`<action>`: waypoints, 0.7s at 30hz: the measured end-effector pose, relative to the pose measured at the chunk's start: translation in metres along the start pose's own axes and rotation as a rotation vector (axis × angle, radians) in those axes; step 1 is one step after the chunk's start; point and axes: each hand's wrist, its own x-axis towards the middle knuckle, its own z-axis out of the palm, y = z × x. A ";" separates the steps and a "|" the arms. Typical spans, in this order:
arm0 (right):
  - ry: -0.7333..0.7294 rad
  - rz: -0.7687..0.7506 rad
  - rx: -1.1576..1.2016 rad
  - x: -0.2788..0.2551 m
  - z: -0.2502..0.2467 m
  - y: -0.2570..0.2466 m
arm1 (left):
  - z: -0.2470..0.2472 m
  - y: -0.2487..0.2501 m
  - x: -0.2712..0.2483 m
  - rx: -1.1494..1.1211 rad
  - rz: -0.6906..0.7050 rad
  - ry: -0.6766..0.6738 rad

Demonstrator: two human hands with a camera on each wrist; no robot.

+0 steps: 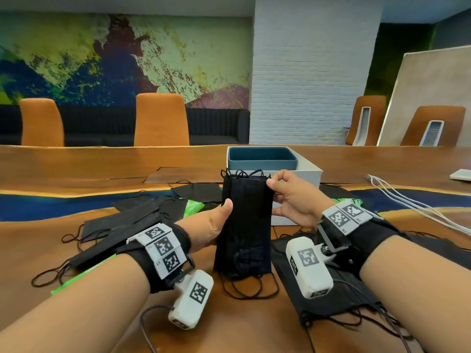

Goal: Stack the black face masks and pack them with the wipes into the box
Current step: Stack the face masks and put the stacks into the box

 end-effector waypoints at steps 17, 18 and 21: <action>-0.046 -0.159 -0.015 -0.008 0.013 0.000 | -0.015 0.024 -0.002 0.273 0.073 -0.200; -0.041 -0.154 -0.007 -0.009 0.013 0.001 | -0.015 0.024 -0.002 0.284 0.064 -0.206; -0.012 -0.130 0.016 -0.012 0.013 0.001 | -0.014 0.027 -0.004 0.312 0.047 -0.220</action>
